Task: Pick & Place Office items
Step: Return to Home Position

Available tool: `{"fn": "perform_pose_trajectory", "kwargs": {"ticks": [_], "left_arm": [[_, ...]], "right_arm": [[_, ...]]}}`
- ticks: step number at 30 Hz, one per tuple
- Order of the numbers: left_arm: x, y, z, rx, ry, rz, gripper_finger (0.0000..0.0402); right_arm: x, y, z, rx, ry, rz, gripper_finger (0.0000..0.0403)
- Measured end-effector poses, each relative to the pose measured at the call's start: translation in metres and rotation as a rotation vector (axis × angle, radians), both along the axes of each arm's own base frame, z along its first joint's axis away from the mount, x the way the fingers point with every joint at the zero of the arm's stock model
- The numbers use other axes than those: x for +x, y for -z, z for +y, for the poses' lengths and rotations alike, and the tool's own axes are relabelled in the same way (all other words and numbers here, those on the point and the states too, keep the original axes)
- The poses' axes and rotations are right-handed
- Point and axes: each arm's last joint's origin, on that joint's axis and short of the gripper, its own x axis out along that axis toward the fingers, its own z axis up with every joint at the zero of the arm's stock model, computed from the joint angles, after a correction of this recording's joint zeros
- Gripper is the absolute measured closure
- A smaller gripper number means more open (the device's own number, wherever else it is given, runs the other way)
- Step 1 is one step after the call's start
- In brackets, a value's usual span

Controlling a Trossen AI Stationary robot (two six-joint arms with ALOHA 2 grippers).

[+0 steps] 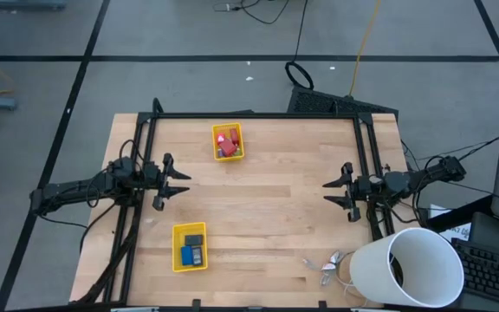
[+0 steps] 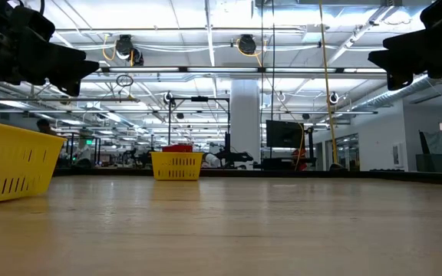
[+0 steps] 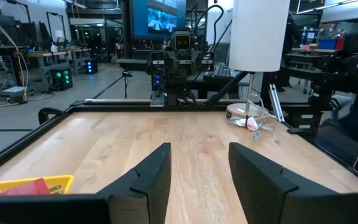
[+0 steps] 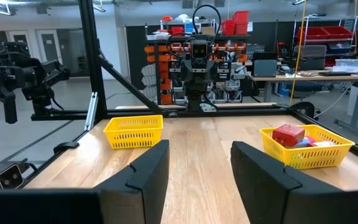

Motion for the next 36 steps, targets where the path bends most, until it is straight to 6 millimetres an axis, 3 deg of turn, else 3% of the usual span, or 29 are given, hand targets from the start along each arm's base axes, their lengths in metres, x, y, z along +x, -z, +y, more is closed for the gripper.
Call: {"fn": "perform_pose_trajectory", "kwargs": {"ticks": [7,28,36], "left_arm": [[0.0,0.0,0.0,0.0,0.0,0.0,0.0248],[0.0,0.0,0.0,0.001,0.0,0.0,0.0189],[0.0,0.0,0.0,0.0,0.0,0.0,0.0198]], "right_arm": [[0.0,0.0,0.0,0.0,0.0,0.0,0.0241],[0.0,0.0,0.0,0.0,0.0,0.0,0.0241],[0.0,0.0001,0.0,0.001,0.0,0.0,0.0242]]}}
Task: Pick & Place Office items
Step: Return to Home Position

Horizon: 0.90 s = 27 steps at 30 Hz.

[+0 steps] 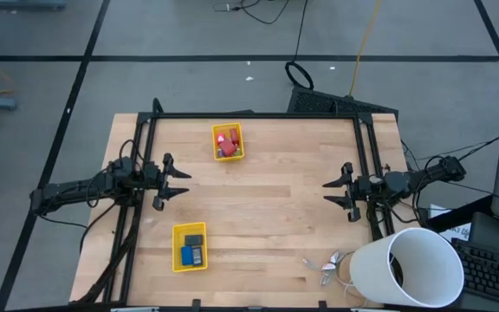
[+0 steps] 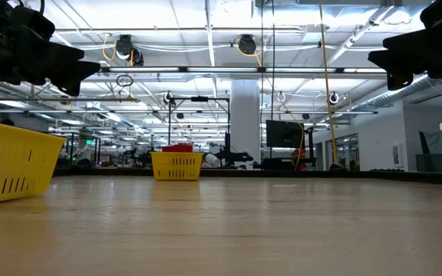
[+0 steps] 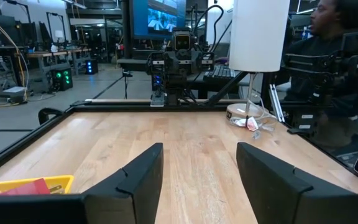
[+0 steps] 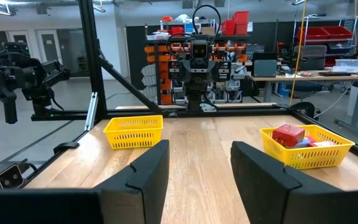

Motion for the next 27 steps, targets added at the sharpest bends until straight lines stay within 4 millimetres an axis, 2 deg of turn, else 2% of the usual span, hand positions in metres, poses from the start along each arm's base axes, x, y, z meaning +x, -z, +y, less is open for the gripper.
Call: {"fn": "perform_pose_trajectory", "kwargs": {"ticks": [15,27], "left_arm": [[0.0,-0.0001,0.0,0.0,0.0,0.0,0.0228],[0.0,-0.0002,0.0,0.0,0.0,0.0,0.0231]], "right_arm": [[0.0,0.0,0.0,0.0,0.0,0.0,0.0241],[0.0,0.0,0.0,0.0,0.0,0.0,0.0241]]}}
